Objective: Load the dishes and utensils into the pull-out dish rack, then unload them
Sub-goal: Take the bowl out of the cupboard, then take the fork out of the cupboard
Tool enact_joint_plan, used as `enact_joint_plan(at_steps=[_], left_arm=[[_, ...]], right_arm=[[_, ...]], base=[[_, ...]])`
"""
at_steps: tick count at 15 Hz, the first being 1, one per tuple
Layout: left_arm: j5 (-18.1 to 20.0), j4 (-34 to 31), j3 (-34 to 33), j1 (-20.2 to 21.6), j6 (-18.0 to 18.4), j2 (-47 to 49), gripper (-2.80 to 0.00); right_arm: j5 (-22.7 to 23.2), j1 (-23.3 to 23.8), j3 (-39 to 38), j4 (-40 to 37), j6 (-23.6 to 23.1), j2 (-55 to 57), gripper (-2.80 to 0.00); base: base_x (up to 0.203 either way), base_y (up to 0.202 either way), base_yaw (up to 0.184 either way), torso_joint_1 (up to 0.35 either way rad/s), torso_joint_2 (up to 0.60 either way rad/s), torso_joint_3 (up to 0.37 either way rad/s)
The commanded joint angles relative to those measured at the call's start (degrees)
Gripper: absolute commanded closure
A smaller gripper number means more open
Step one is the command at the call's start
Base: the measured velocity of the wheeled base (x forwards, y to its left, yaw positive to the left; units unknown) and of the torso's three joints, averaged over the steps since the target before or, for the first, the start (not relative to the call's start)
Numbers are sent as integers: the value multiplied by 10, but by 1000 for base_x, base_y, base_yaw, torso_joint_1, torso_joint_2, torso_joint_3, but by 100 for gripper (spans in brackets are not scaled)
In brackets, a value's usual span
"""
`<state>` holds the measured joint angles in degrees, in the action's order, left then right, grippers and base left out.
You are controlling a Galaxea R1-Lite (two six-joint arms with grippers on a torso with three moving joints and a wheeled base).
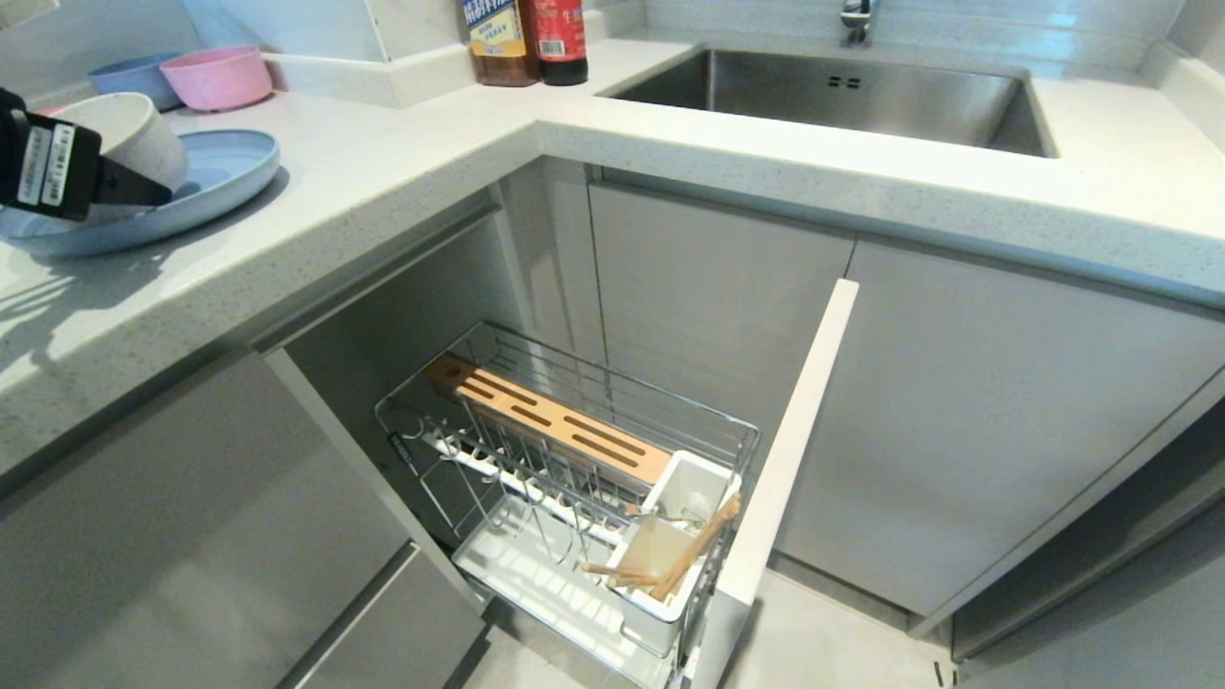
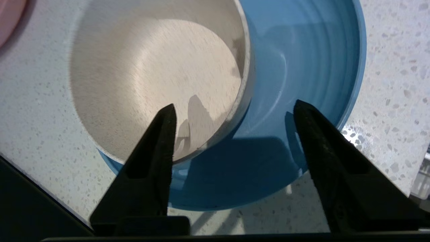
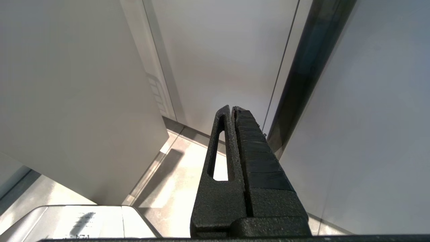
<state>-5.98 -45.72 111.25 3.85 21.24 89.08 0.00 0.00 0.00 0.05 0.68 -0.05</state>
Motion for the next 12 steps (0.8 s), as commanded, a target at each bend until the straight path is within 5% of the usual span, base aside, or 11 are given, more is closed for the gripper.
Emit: enact_joint_plan(at_steps=[1, 7, 11, 12], left_arm=[[-1, 3, 0, 0, 1, -1, -280], [-6, 56, 0, 5, -14, -28, -280], [-4, 136, -1, 5, -74, -69, -280], [-1, 148, -3, 5, -88, -85, 0]], right_arm=[[0, 0, -1, 0, 0, 0, 0], [0, 0, -1, 0, 0, 0, 0], [0, 0, -1, 0, 0, 0, 0], [0, 0, -1, 0, 0, 0, 0]], base=[[0, 0, 0, 0, 0, 0], [0, 0, 0, 0, 0, 0], [0, 0, 0, 0, 0, 0], [0, 0, 0, 0, 0, 0]])
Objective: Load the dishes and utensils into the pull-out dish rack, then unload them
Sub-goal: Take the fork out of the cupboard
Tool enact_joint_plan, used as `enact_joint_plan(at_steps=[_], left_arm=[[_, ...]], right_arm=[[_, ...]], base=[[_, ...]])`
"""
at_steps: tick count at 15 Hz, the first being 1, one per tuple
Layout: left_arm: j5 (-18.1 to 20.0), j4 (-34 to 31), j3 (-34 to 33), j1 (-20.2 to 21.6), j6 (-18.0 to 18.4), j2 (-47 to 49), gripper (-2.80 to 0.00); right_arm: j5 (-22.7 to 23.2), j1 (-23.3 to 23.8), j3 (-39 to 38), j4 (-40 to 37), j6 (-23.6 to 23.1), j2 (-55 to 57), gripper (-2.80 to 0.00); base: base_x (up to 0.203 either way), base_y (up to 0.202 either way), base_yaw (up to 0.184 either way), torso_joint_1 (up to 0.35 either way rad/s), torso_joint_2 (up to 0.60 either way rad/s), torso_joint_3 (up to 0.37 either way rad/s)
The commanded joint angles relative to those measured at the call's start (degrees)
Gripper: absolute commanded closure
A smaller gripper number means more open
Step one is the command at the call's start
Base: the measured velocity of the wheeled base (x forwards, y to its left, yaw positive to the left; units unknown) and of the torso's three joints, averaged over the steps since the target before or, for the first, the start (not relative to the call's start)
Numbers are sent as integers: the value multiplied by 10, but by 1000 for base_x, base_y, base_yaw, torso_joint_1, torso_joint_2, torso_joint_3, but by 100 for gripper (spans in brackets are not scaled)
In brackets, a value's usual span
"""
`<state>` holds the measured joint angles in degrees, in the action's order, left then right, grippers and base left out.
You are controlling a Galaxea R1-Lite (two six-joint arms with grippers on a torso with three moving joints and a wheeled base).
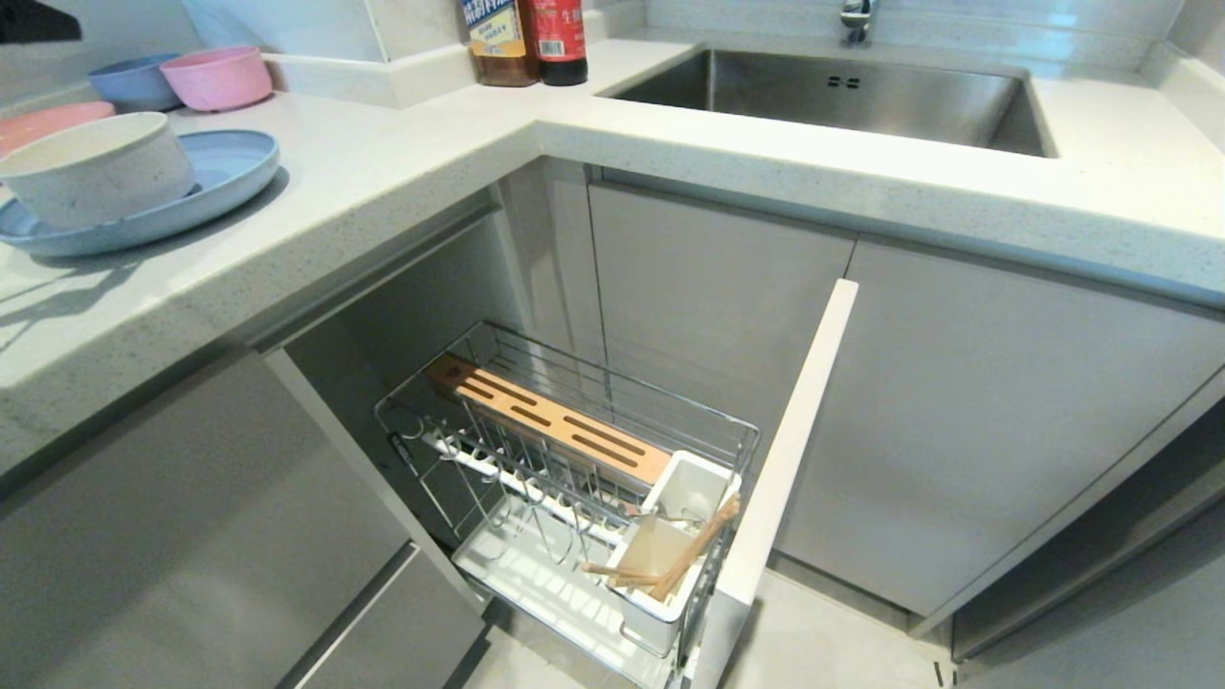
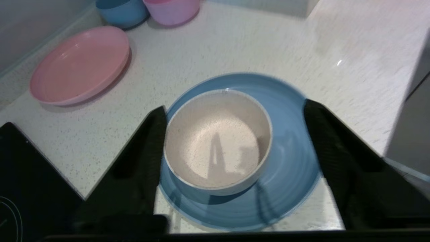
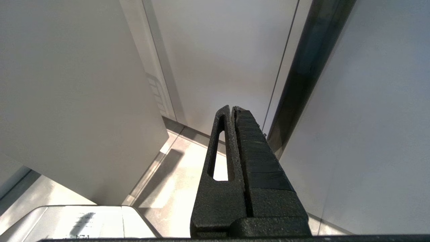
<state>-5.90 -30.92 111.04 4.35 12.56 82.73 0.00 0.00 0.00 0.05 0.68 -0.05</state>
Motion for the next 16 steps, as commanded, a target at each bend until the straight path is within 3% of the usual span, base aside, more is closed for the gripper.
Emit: enact_joint_plan(at_steps=[1, 5, 7, 10, 12, 16], left_arm=[[4, 9, -3, -1, -13, -37, 0], [11, 17, -22, -18, -122, -109, 0], [12, 30, -55, -44, -229, -160, 0], [10, 125, -134, -91, -398, -233, 0], [11, 170, -153, -146, -433, -248, 0], [22, 152, -193, -266, -432, -242, 0]], right_arm=[[0, 0, -1, 0, 0, 0, 0], [0, 0, -1, 0, 0, 0, 0], [0, 0, -1, 0, 0, 0, 0], [0, 0, -1, 0, 0, 0, 0], [0, 0, -1, 0, 0, 0, 0], [0, 0, -1, 0, 0, 0, 0]], base=[[0, 0, 0, 0, 0, 0], [0, 0, 0, 0, 0, 0], [0, 0, 0, 0, 0, 0], [0, 0, 0, 0, 0, 0], [0, 0, 0, 0, 0, 0], [0, 0, 0, 0, 0, 0]])
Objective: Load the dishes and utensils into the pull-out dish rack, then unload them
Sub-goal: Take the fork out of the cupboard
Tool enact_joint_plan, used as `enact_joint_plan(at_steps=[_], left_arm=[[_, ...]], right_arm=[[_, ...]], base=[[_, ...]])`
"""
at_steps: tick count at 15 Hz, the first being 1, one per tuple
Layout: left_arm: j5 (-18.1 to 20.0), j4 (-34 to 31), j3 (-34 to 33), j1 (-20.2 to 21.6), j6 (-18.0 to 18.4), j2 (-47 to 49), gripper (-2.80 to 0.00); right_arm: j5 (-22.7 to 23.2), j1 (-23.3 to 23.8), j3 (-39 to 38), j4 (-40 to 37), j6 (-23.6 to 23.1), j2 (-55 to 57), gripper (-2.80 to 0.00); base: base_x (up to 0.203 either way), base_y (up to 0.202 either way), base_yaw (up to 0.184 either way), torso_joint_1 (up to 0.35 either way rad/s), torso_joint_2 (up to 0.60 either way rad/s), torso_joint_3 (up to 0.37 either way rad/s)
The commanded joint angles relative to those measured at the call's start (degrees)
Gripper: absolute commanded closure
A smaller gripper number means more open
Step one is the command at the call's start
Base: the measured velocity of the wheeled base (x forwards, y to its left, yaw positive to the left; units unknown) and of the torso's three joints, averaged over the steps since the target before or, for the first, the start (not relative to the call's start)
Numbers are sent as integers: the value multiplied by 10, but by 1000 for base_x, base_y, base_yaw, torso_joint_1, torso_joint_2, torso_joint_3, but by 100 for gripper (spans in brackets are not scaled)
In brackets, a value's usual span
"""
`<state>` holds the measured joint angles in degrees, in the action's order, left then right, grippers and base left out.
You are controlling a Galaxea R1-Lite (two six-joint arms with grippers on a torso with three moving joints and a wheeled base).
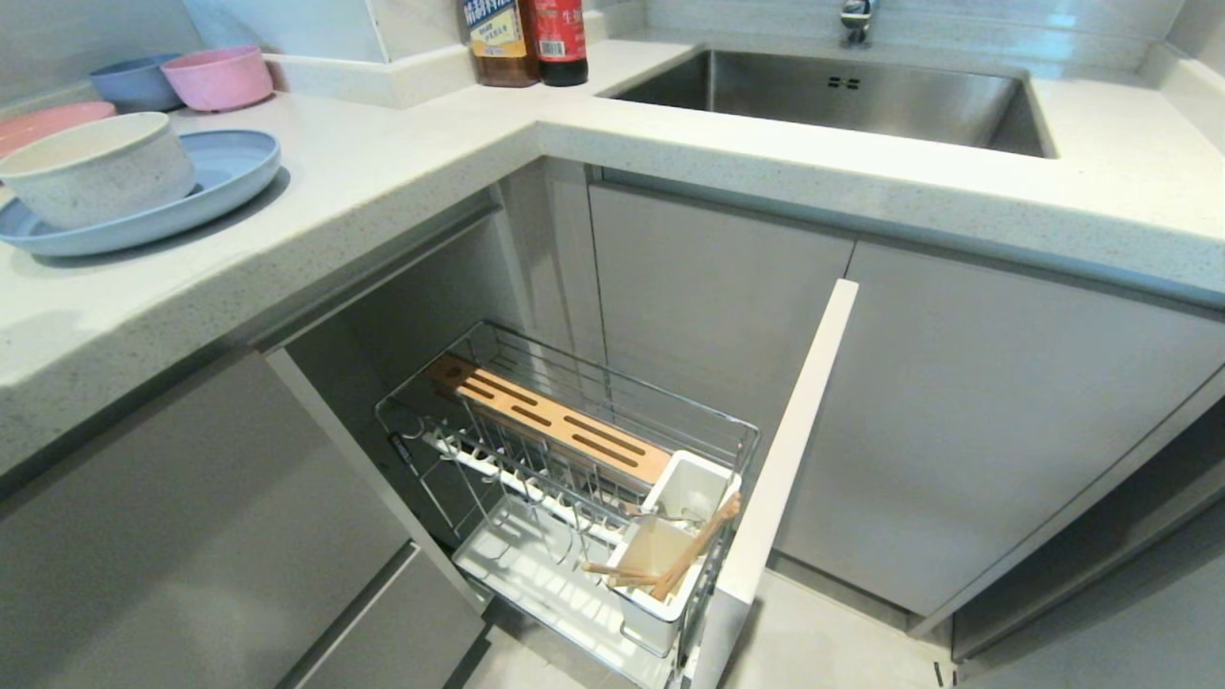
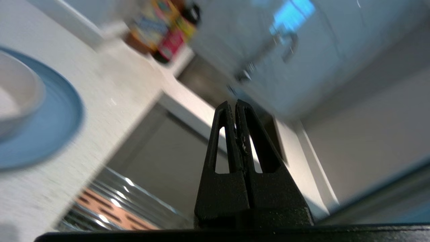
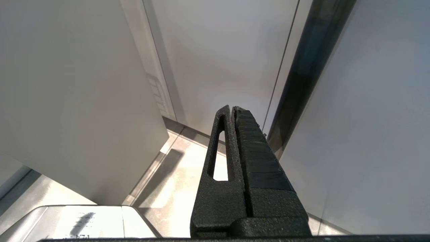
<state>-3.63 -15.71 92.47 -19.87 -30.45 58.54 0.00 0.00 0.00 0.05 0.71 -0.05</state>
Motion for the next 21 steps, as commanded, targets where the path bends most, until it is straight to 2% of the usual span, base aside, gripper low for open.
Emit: enact_joint_plan(at_steps=[1, 2, 3, 7, 8, 12, 15, 21], left_arm=[[0, -19, -15, -64, -2, 6, 0], [1, -42, -22, -98, -5, 19, 0], [1, -59, -29, -115, -11, 42, 0], [-9, -73, -52, -151, -65, 123, 0], [-23, -73, -59, -167, -79, 143, 0], [-126, -78, -83, -240, -148, 234, 0], [-164, -80, -98, -255, -218, 289, 0], [-166, -104, -118, -247, -286, 357, 0]], right_arm=[[0, 0, -1, 0, 0, 0, 0], [0, 0, -1, 0, 0, 0, 0], [0, 0, -1, 0, 0, 0, 0], [0, 0, -1, 0, 0, 0, 0], [0, 0, -1, 0, 0, 0, 0], [0, 0, -1, 0, 0, 0, 0], [0, 0, -1, 0, 0, 0, 0], [0, 0, -1, 0, 0, 0, 0]], base=[[0, 0, 0, 0, 0, 0], [0, 0, 0, 0, 0, 0], [0, 0, 0, 0, 0, 0], [0, 0, 0, 0, 0, 0], [0, 0, 0, 0, 0, 0], [0, 0, 0, 0, 0, 0], [0, 0, 0, 0, 0, 0], [0, 0, 0, 0, 0, 0]])
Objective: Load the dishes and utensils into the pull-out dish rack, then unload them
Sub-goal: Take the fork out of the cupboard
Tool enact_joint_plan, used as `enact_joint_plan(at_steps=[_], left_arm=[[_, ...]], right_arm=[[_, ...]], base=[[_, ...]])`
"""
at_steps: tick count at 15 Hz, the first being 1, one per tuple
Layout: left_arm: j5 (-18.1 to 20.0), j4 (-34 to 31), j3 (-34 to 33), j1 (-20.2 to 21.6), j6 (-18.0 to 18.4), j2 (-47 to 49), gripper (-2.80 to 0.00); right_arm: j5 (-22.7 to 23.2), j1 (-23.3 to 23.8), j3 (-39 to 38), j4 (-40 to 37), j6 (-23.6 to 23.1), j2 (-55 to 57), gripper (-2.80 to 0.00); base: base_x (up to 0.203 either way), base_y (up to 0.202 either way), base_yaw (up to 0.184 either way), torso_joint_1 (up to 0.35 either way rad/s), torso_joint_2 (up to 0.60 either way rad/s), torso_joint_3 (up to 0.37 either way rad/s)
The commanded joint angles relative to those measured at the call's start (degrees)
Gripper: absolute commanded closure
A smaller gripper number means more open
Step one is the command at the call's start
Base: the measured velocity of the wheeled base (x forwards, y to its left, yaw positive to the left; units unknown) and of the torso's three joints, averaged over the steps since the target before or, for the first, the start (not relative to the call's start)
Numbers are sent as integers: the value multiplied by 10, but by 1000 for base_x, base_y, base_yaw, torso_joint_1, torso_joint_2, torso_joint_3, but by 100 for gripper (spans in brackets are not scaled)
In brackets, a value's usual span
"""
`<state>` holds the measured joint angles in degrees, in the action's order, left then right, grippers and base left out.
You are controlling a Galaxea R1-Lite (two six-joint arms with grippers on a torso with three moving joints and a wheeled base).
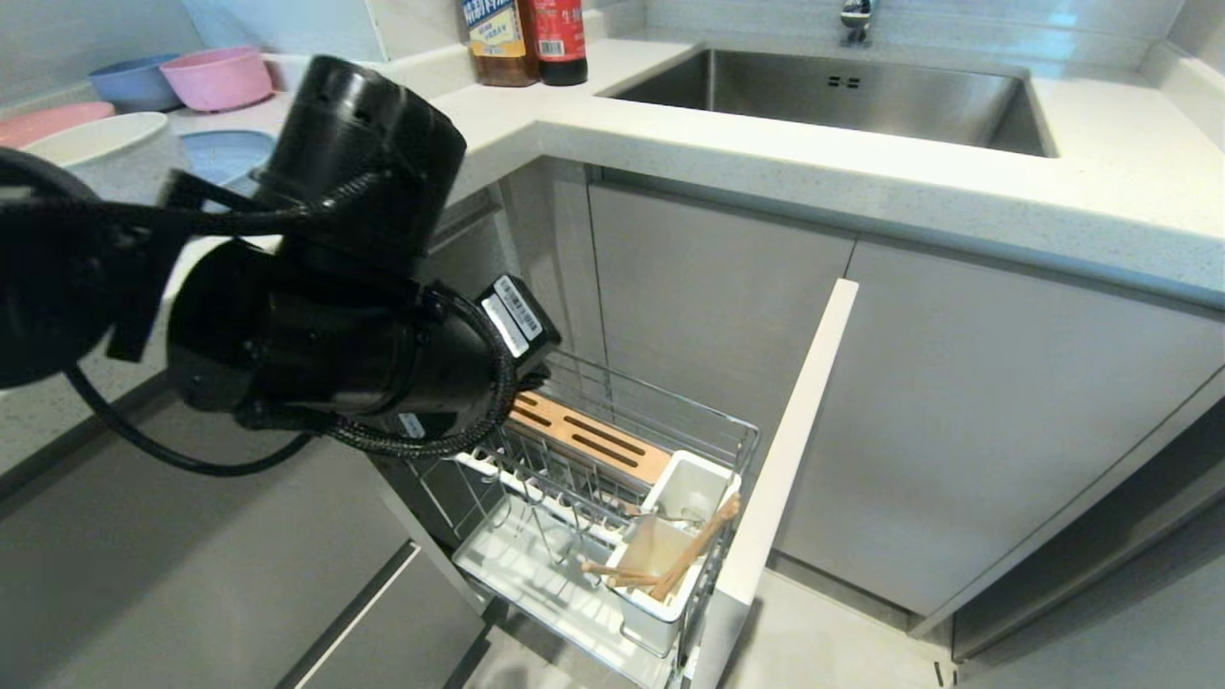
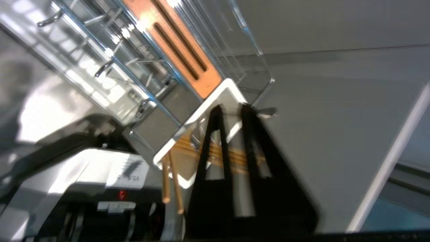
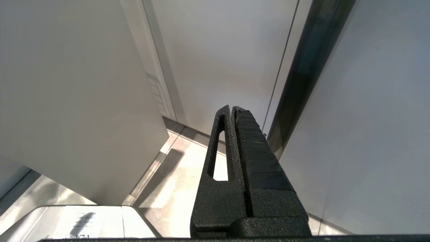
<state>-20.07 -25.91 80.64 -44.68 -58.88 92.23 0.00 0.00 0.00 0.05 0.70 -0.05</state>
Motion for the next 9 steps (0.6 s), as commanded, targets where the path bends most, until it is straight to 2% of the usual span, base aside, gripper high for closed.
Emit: enact_joint_plan(at_steps=[1, 3, 5, 9], left_arm=[[1, -6, -1, 1, -20, 31, -280], [31, -8, -4, 1, -59, 41, -280], [50, -8, -13, 1, -64, 45, -280], [131, -4, -26, 11, -64, 81, -280]], right_arm=[[0, 0, -1, 0, 0, 0, 0], [0, 0, 0, 0, 0, 0, 0], [0, 0, -1, 0, 0, 0, 0], [0, 0, -1, 0, 0, 0, 0]], base=[[0, 0, 0, 0, 0, 0], [0, 0, 0, 0, 0, 0], [0, 0, 0, 0, 0, 0], [0, 0, 0, 0, 0, 0]])
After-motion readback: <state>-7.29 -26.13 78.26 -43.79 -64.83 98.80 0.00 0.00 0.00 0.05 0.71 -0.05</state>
